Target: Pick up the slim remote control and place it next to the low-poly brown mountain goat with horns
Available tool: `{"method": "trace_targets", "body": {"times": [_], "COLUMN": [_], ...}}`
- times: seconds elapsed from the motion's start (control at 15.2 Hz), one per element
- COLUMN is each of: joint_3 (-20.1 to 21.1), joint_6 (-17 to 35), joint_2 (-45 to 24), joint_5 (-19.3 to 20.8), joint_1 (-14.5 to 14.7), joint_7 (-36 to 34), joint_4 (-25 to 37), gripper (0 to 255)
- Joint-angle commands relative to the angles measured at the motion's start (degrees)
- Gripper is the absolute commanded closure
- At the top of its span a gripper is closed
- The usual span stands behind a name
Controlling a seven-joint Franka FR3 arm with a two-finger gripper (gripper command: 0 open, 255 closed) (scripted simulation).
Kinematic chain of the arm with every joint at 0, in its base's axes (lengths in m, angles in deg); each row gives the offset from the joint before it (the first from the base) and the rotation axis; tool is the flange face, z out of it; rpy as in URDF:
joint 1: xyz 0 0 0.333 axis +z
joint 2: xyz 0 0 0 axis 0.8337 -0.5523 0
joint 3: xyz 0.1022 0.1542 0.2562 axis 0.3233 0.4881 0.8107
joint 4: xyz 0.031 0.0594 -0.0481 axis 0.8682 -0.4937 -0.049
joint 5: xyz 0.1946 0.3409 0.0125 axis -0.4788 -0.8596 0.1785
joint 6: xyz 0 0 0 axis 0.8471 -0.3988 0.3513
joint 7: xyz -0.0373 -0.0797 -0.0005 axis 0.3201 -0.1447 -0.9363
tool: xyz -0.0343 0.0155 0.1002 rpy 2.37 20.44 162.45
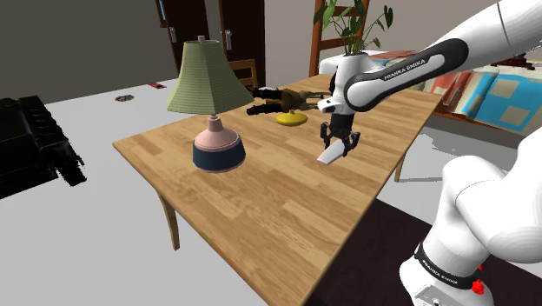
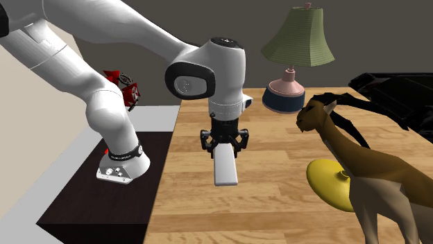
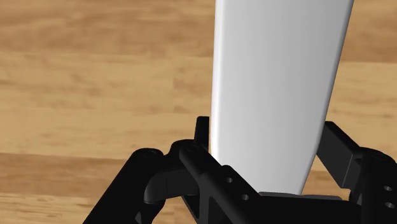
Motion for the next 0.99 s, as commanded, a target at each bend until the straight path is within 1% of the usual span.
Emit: {"method": "trace_targets", "body": {"times": [0.0, 0.33, 0.4, 0.73, 0.92], "joint_3": [-0.1, -0.1, -0.1, -0.1, 2.5], "joint_6": [0.2, 0.2, 0.2, 0.2, -6.6], "joint_2": [-0.1, -0.1, -0.1, -0.1, 3.4], "joint_5": [0.0, 0.0, 0.0, 0.0, 0.0], "joint_1": [0.0, 0.0, 0.0, 0.0, -0.6], "joint_7": [0.0, 0.0, 0.0, 0.0, -0.6], "joint_4": [-0.1, -0.1, -0.1, -0.1, 3.3], "gripper": [255, 255, 0, 0, 0]}}
